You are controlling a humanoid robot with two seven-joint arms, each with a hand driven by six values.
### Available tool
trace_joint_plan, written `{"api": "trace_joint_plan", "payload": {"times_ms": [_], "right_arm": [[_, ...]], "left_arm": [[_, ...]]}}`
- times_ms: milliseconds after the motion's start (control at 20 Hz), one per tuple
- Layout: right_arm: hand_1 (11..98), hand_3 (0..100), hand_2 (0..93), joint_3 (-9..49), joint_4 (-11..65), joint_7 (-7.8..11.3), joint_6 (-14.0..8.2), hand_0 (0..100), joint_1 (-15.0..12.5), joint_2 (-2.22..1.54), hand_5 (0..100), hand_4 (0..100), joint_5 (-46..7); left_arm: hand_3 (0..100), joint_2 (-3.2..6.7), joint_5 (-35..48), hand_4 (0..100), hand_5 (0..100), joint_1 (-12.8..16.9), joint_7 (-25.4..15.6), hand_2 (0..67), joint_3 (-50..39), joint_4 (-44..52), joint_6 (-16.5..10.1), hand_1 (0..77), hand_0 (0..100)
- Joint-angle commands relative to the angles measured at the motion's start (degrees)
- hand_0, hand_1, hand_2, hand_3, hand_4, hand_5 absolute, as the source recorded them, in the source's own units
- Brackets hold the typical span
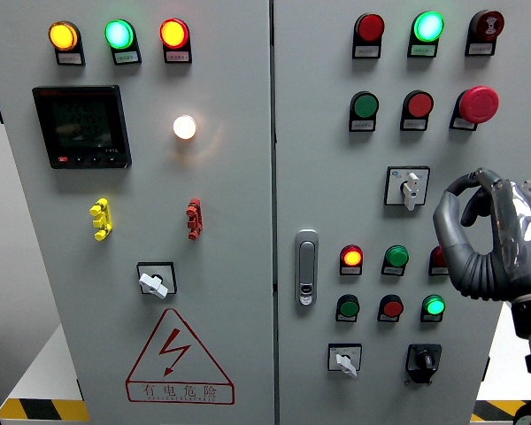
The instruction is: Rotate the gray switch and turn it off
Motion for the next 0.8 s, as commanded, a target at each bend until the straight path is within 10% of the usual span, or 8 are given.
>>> {"api": "trace_joint_plan", "payload": {"times_ms": [0,300,750], "right_arm": [[31.4,49,39.3,-0.82,4.34,0.18,0.09,75,-3.70,-0.01,59,34,0.06],[37.5,33,27.2,-1.88,11.12,2.98,0.09,69,-9.86,-0.19,29,18,-0.56],[40.2,28,23.2,-0.65,11.30,6.51,-4.39,66,-11.71,-0.36,20,13,-3.46]], "left_arm": [[18,0.00,0.07,9,12,0.00,-0.02,12.9,0.00,0.01,0.00,0.0,0],[18,0.00,-0.02,9,12,0.00,-0.02,12.9,0.00,0.01,0.00,0.0,0],[18,0.00,-0.02,9,12,0.00,-0.02,12.9,0.00,0.01,0.00,0.0,0]]}}
